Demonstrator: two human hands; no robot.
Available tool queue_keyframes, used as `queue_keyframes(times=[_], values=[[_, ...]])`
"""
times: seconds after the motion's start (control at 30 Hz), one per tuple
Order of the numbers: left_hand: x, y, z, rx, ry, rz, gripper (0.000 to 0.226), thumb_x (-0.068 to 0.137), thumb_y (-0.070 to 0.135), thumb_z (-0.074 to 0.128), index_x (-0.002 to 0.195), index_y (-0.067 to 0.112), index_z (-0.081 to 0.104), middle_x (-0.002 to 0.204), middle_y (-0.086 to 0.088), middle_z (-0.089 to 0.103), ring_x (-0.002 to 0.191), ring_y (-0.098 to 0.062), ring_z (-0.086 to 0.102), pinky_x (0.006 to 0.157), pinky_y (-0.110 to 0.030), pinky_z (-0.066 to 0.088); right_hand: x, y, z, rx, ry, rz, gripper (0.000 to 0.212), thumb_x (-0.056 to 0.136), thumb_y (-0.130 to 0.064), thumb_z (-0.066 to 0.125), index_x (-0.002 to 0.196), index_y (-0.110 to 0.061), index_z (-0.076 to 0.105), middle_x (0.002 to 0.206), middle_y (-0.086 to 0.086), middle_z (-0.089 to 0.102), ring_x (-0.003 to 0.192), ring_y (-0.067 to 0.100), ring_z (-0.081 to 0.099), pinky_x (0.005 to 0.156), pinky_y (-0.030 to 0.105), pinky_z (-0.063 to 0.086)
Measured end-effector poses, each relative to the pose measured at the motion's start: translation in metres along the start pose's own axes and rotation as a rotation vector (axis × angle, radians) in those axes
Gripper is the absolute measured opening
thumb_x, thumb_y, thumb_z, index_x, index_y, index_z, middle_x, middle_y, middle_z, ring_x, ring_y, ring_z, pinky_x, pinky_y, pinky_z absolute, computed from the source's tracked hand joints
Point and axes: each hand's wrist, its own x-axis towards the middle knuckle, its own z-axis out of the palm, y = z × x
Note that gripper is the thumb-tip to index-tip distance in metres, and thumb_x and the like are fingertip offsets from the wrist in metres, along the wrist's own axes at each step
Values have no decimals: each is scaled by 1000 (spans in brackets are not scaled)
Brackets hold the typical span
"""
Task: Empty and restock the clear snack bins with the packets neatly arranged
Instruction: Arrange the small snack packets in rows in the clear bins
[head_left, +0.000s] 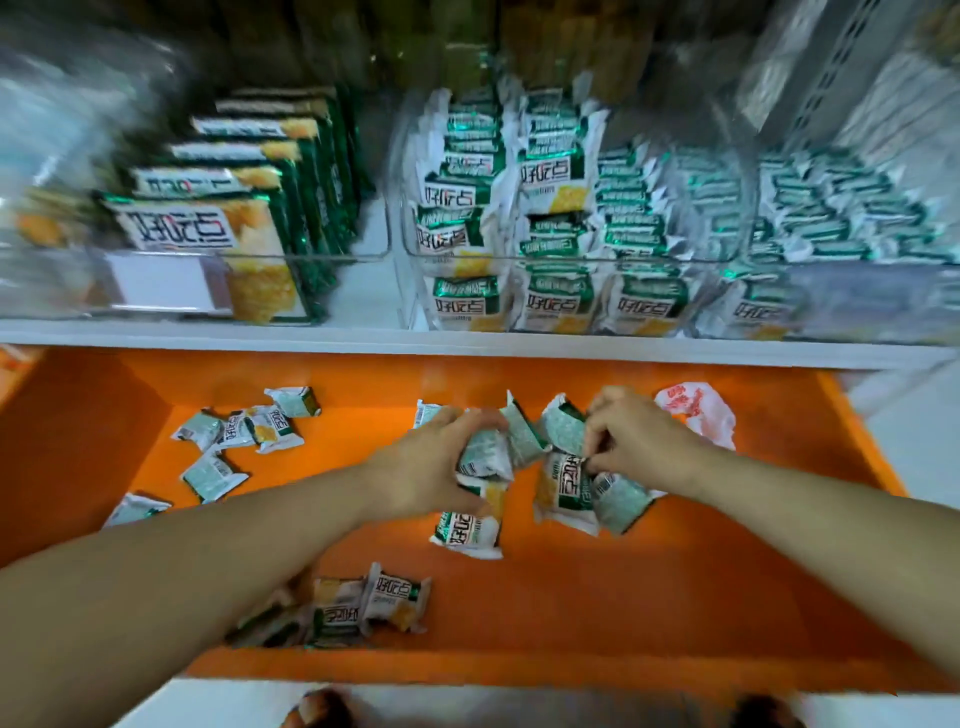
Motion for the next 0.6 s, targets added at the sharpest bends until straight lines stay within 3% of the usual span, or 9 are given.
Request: queue_keyframes(times=[0.1,0.2,0.3,0.37,0.47,0.6], values=[[-28,36,-33,105,36,83,85,75,36,79,141,40,25,137,2,31,116,-22,49,91,-36,48,-34,-24,-42,-62,38,-34,9,80,-21,75,86,-14,71,108,-1,45,104,13,46,77,19,33],[-56,71,-64,145,119,155,82,77,40,77,139,45,25,141,9,27,111,-15,49,91,-32,49,-66,-43,-86,-76,141,-57,8,78,-21,77,81,-14,72,102,1,50,99,14,49,79,22,40],[-72,101,-91,136,255,223,79,76,40,77,134,53,26,139,15,28,105,-7,47,85,-21,46,-92,-55,-127,28,302,-69,18,74,-9,79,67,-21,67,96,-3,47,84,10,52,64,4,36],[-75,120,-106,108,358,263,77,74,42,78,129,56,24,137,17,31,105,-1,42,81,-10,40,-100,-60,-148,114,422,-60,24,72,-4,80,64,-20,64,92,-9,44,74,8,53,61,-1,36],[-65,142,-125,57,490,298,76,73,42,78,125,56,24,141,14,33,116,-3,42,90,-16,38,-96,-63,-173,206,583,-46,22,71,-3,80,64,-16,64,90,-13,41,61,3,49,59,0,37],[-36,152,-149,-18,654,277,76,74,38,79,127,53,27,142,11,34,127,-6,36,95,-19,31,-71,-57,-194,265,733,-21,25,71,-5,80,63,-19,62,90,-10,41,69,5,49,61,0,38]])
